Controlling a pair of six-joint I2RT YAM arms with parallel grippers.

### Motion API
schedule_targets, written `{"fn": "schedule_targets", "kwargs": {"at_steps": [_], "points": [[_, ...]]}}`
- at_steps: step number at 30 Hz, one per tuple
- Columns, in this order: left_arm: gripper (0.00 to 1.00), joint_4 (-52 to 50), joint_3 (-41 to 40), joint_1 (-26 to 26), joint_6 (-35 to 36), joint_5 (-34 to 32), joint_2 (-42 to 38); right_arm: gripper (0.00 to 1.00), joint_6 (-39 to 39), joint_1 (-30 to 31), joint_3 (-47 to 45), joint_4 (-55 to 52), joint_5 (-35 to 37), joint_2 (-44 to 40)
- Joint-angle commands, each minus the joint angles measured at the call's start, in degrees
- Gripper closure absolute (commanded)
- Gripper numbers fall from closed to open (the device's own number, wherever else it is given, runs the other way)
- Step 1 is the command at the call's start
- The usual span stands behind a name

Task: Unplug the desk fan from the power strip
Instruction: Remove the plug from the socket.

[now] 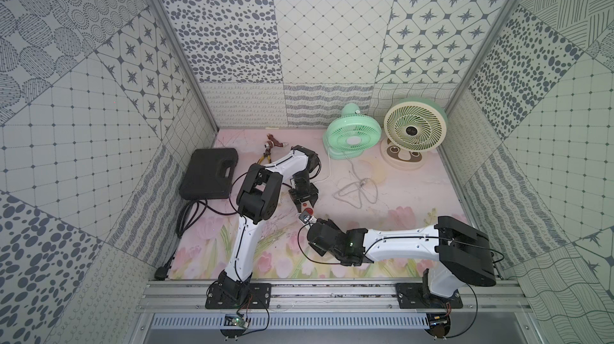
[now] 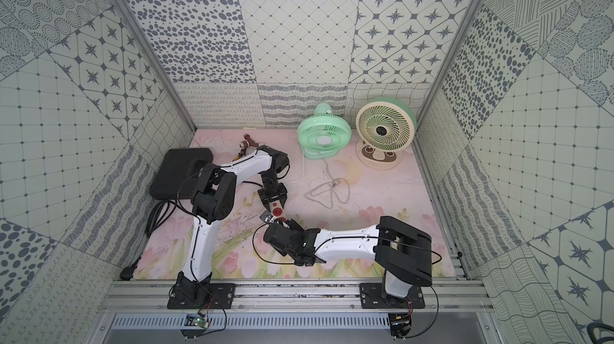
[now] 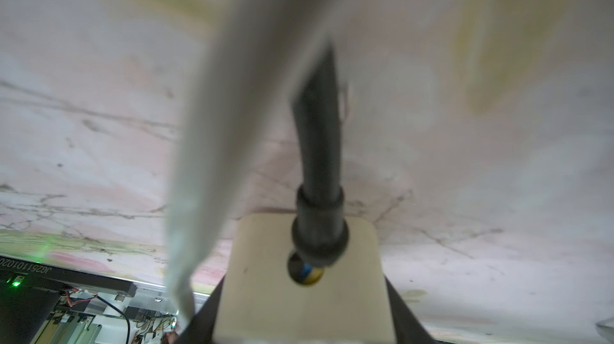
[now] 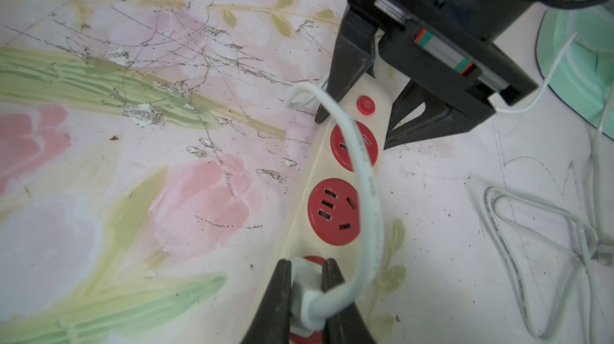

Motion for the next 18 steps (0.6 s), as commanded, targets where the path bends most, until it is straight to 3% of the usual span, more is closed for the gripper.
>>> {"fn": "schedule_targets", "kwargs": {"at_steps": [1,8,18], "points": [[1.0,0.2,-3.6,-0.2,-4.3,-13.3,4.8,1.0,-6.0,1.1,4.2,12.0,2.6,0.1],[1.0,0.5,-3.8,-0.2,-4.3,-13.4,4.9,1.0,0.8,-1.1,2.6,11.6,1.4,-2.6],[1.0,0.3,-4.0,0.0,-4.8,-13.5,5.1,1.0,20.9,-13.3,-5.8,13.6,-11.1,-9.9]]}}
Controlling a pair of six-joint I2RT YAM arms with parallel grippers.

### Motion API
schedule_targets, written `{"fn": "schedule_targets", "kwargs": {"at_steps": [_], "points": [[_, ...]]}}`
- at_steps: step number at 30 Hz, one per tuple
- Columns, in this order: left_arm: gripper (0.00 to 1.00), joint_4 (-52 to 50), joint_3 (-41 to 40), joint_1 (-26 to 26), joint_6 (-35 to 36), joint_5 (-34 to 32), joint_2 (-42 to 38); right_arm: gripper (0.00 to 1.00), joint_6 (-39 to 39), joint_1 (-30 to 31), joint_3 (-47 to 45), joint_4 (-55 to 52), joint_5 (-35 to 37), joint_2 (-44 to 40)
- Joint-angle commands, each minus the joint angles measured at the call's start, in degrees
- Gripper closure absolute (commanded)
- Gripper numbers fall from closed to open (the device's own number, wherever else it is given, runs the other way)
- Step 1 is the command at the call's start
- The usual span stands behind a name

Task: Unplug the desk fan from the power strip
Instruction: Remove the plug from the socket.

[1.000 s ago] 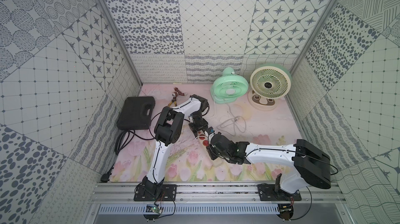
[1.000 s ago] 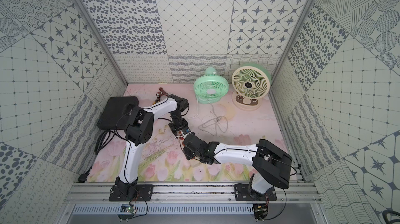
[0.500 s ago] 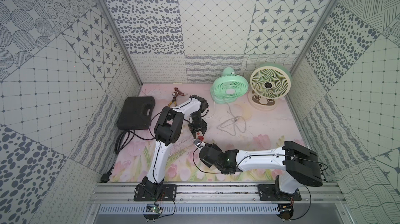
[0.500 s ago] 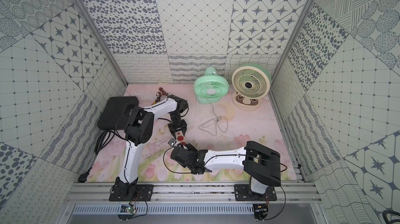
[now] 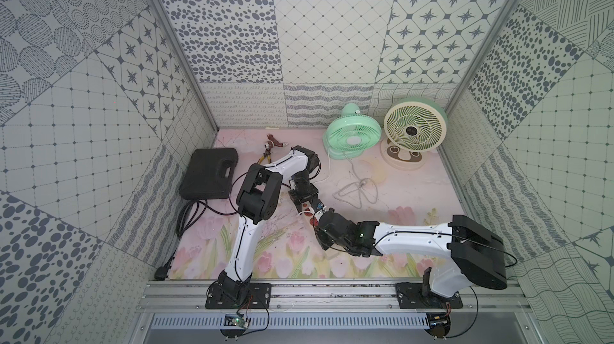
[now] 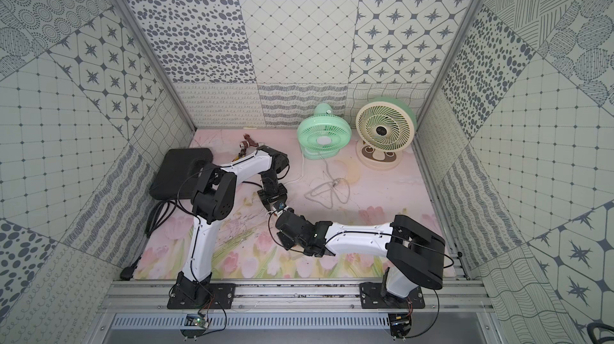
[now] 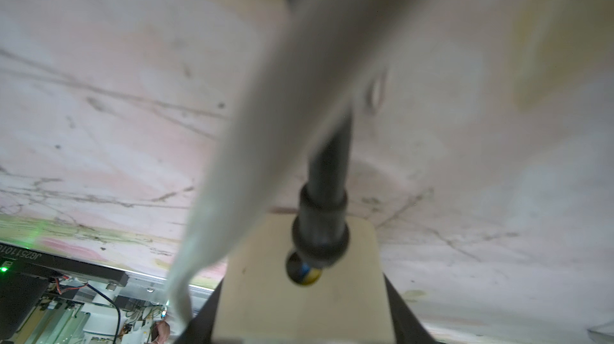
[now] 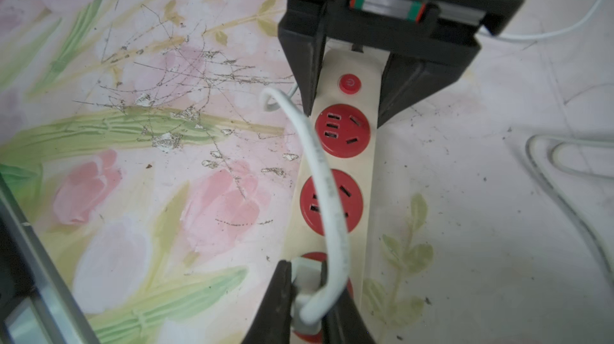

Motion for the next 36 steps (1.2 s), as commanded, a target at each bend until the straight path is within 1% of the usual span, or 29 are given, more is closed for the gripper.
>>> {"fn": "schedule_targets", "kwargs": {"at_steps": [1,6,10,12,14,18,23,28,31,36], "points": [[1.0,0.7,-3.9,-0.1,-1.8,-14.4,5.1,1.0,8.0,-5.6,-1.5,11.8,2.4,-4.3],[1.0,0.6,-3.8,0.0,-1.9,-14.6,5.1,1.0,10.7,-7.6,-3.3,13.3,0.7,-5.3],[1.0,0.4,-3.8,0.0,-2.1,-14.8,5.2,1.0,8.9,-7.4,-3.2,13.7,-0.1,-4.8],[1.0,0.2,-3.7,0.0,-2.2,-14.9,5.3,1.0,6.6,-6.7,-3.0,14.2,0.2,-4.4],[1.0,0.1,-3.6,0.0,-2.4,-15.0,5.4,1.0,3.2,-5.3,-2.8,15.2,1.2,-3.9],[1.0,-0.2,-3.3,0.0,-2.6,-15.0,5.8,1.0,-5.3,-0.4,-1.7,16.6,5.2,-2.6],[1.0,-0.4,-3.1,0.0,-2.8,-14.9,6.0,1.0,-21.7,7.4,-0.5,21.7,12.0,0.5],[1.0,-0.7,-2.8,0.0,-2.9,-15.1,6.3,1.0,-33.0,12.8,1.0,25.5,16.5,4.4],[1.0,-0.8,-2.6,0.0,-2.9,-15.2,6.4,1.0,-35.9,14.4,1.4,27.1,17.6,5.5],[1.0,-0.5,-3.0,0.1,-3.0,-16.3,6.1,1.0,-35.4,14.5,1.0,28.3,17.8,5.1]]}}
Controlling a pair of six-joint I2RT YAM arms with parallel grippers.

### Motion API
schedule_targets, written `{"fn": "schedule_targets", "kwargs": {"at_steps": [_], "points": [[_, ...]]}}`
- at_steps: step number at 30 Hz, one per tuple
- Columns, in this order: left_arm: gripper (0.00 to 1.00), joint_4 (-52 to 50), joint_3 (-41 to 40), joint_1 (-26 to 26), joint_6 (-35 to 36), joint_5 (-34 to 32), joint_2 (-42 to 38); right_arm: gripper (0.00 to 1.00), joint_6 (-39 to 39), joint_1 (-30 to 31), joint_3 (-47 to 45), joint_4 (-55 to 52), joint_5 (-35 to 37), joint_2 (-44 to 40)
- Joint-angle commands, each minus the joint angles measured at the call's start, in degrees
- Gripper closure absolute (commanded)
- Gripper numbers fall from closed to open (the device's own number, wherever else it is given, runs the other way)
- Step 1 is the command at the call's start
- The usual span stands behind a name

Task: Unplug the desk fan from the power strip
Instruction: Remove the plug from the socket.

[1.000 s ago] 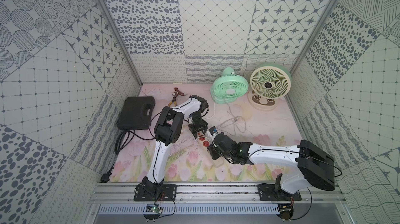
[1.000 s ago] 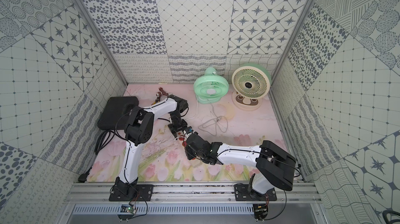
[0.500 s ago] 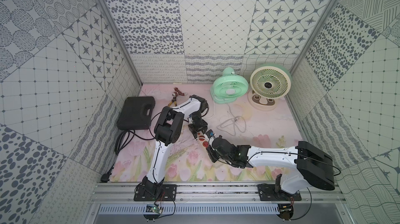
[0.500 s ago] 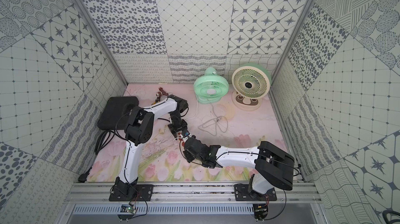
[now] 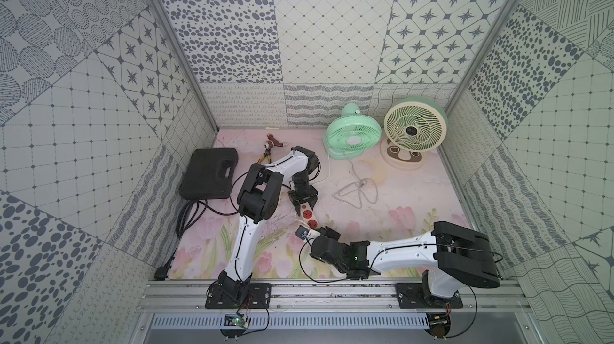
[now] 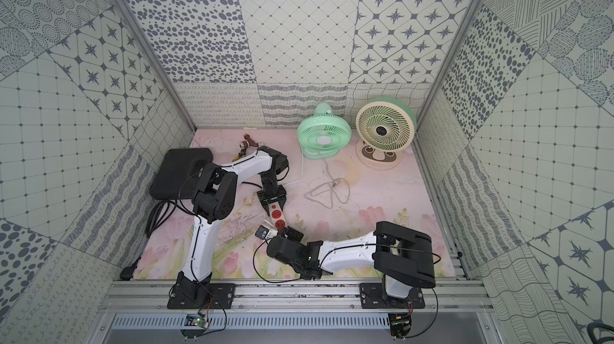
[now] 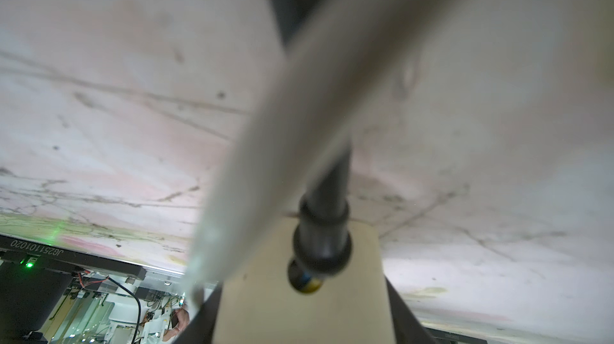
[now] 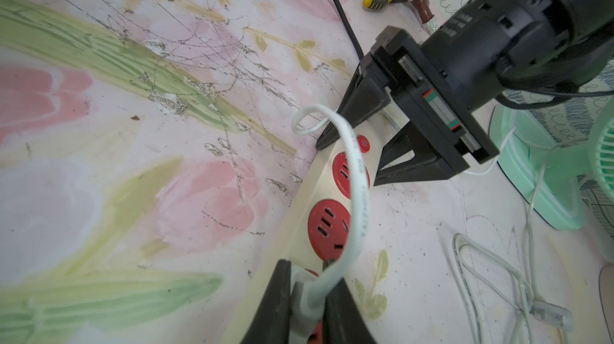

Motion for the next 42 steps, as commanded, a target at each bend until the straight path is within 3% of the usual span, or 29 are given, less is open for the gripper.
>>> {"fn": "schedule_targets", "kwargs": {"at_steps": [1,11,21,26,35,42], "points": [[1.0,1.6,-3.3,-0.1,-6.7,-17.4,5.3,1.0,-6.2,1.6,3.8,14.8,-1.7,-0.4],[1.0,7.2,-7.4,-0.1,-7.0,-19.4,4.0,1.0,4.0,-2.7,1.8,12.8,-2.8,-5.1],[1.0,10.3,-10.5,-0.3,-7.0,-20.8,2.1,1.0,28.9,-15.1,-2.9,6.9,-11.2,-11.7],[1.0,10.7,-11.1,-0.7,-7.5,-21.8,1.8,1.0,37.2,-20.0,-6.1,7.3,-15.6,-13.8],[1.0,11.9,-11.8,-2.3,-8.2,-25.5,-0.7,1.0,34.2,-20.8,-8.1,12.2,-18.2,-12.7],[1.0,11.9,-11.5,-3.2,-8.4,-27.5,-2.5,1.0,23.0,-17.8,-8.2,16.5,-19.1,-12.0]]}}
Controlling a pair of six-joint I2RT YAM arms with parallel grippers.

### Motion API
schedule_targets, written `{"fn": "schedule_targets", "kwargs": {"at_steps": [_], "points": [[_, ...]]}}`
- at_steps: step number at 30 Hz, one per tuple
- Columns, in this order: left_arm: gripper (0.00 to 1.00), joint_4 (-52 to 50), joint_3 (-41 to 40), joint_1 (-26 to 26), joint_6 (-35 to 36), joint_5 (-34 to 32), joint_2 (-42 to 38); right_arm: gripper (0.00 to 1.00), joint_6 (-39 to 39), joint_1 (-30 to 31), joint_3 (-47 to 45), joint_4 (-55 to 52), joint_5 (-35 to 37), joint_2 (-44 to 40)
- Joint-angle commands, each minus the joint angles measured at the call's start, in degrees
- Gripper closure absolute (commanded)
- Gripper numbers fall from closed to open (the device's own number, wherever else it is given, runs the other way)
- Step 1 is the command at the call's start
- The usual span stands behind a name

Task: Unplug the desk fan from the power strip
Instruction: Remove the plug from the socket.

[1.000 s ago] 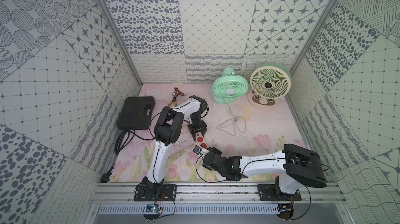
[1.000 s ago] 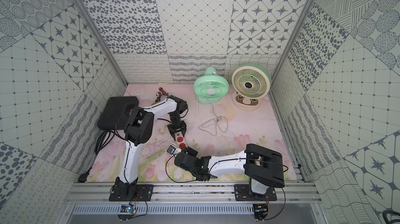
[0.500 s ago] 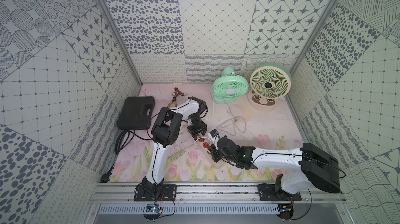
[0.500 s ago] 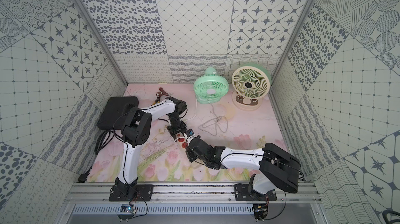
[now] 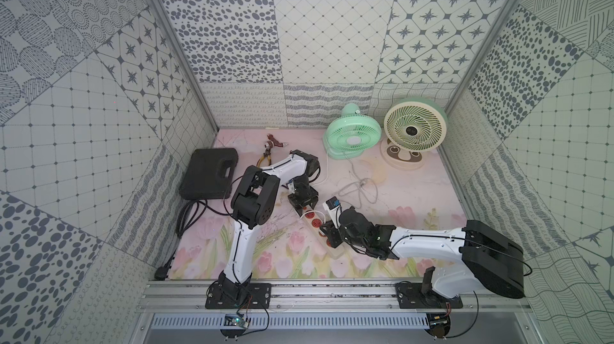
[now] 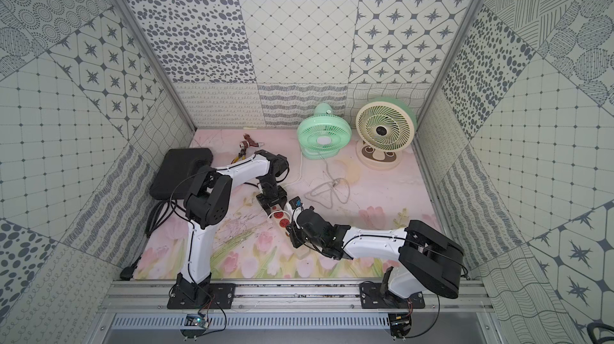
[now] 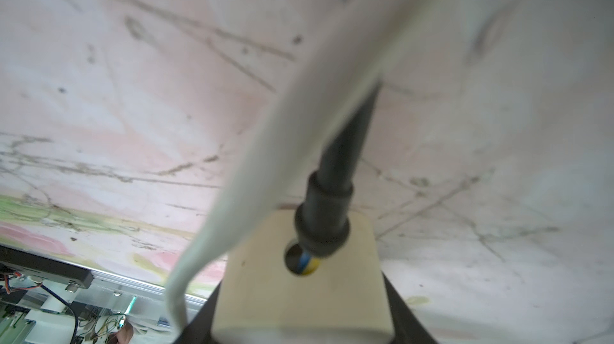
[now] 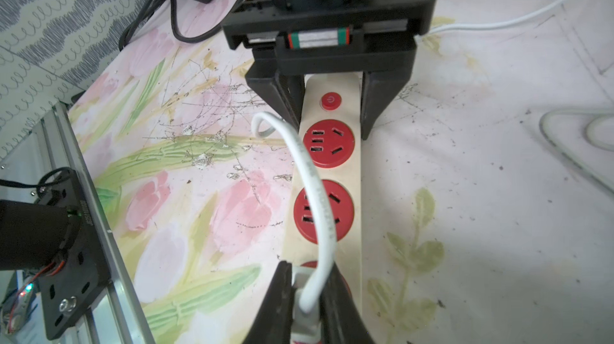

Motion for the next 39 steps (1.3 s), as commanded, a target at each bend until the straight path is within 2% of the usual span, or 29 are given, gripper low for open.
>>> {"fn": "schedule_targets", "kwargs": {"at_steps": [1,9,17,22,27,32,33,36,39], "points": [[1.0,3.7,-3.5,-1.7,2.4,-25.8,3.5,1.0,-8.4,-0.1,1.4,13.5,9.0,-0.4],[1.0,3.5,-3.4,-2.2,2.6,-26.3,2.1,1.0,-22.9,6.4,3.0,16.0,14.5,2.9],[1.0,5.7,-5.4,-2.3,3.3,-25.6,-1.5,1.0,-21.6,6.5,3.2,16.0,14.5,3.0],[1.0,13.2,-8.8,-2.3,6.7,-21.6,-6.9,1.0,-21.3,6.4,2.6,16.1,13.0,1.1],[0.98,14.7,-7.5,-2.3,9.6,-20.0,-8.7,1.0,-21.3,6.5,2.4,15.9,11.7,-0.1],[0.36,16.1,-6.7,-2.3,11.7,-18.6,-10.5,1.0,-21.3,6.4,2.4,15.7,10.3,0.1],[0.28,16.1,-6.4,-2.3,12.0,-18.2,-10.9,1.0,-21.3,6.4,2.5,15.7,10.2,0.1],[0.15,16.2,-5.5,-2.3,13.1,-17.4,-11.8,1.0,-21.3,6.4,2.7,15.4,9.7,0.3],[0.1,16.5,-5.0,-2.3,13.8,-16.5,-13.3,1.0,-21.3,6.4,2.9,15.1,9.7,0.3]]}}
